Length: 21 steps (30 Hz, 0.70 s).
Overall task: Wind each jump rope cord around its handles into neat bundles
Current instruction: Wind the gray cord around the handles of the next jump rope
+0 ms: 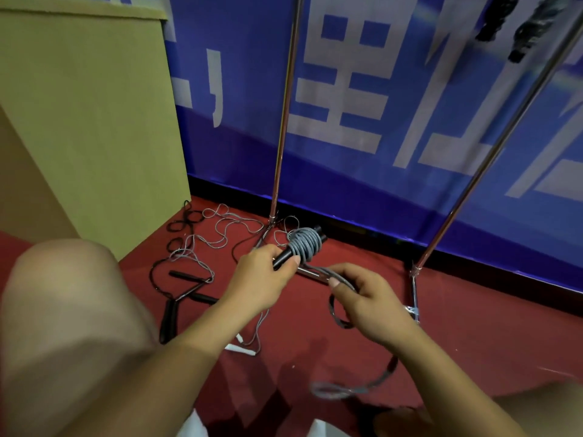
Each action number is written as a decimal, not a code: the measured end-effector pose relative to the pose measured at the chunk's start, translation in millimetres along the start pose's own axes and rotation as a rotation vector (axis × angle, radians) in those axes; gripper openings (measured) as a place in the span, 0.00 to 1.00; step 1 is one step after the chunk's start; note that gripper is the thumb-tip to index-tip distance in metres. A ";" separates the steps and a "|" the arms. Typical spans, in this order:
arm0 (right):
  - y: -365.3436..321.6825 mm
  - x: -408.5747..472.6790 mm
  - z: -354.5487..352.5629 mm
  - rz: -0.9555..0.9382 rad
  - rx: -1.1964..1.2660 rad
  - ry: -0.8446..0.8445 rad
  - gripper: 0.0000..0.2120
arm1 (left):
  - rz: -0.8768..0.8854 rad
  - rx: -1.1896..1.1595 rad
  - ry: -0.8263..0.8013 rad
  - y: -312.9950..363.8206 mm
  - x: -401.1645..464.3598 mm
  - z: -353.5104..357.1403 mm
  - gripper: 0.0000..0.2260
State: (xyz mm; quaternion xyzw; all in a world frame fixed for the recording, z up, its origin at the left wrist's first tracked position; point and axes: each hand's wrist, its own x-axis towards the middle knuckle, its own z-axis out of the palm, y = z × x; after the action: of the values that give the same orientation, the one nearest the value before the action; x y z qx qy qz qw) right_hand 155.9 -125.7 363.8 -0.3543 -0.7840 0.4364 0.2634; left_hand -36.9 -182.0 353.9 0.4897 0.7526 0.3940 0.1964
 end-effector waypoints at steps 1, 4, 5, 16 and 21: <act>0.8 -1.8 -1.6 -0.021 -0.046 0.002 0.07 | -0.021 -0.015 -0.002 0.9 -2.0 4.2 0.11; 3.6 -6.0 -4.3 -0.011 -0.046 -0.006 0.06 | -0.077 -0.077 0.042 -0.6 -11.9 23.3 0.13; 5.5 -7.6 -2.5 -0.001 -0.056 -0.028 0.05 | -0.093 -0.118 0.076 -4.0 -16.2 31.2 0.13; 28.8 -7.7 12.6 -0.133 -0.535 -0.305 0.06 | -0.118 -0.121 -0.067 -58.1 -33.2 75.0 0.13; 31.7 -0.9 7.6 -0.170 -0.661 -0.289 0.06 | -0.046 -0.098 -0.261 -57.7 -35.7 71.7 0.06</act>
State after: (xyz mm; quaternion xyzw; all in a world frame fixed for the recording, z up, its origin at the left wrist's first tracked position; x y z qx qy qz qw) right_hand 161.3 -118.5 332.4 -0.2888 -0.9383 0.1816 0.0566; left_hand -5.9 -197.3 261.4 0.5093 0.7114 0.3587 0.3254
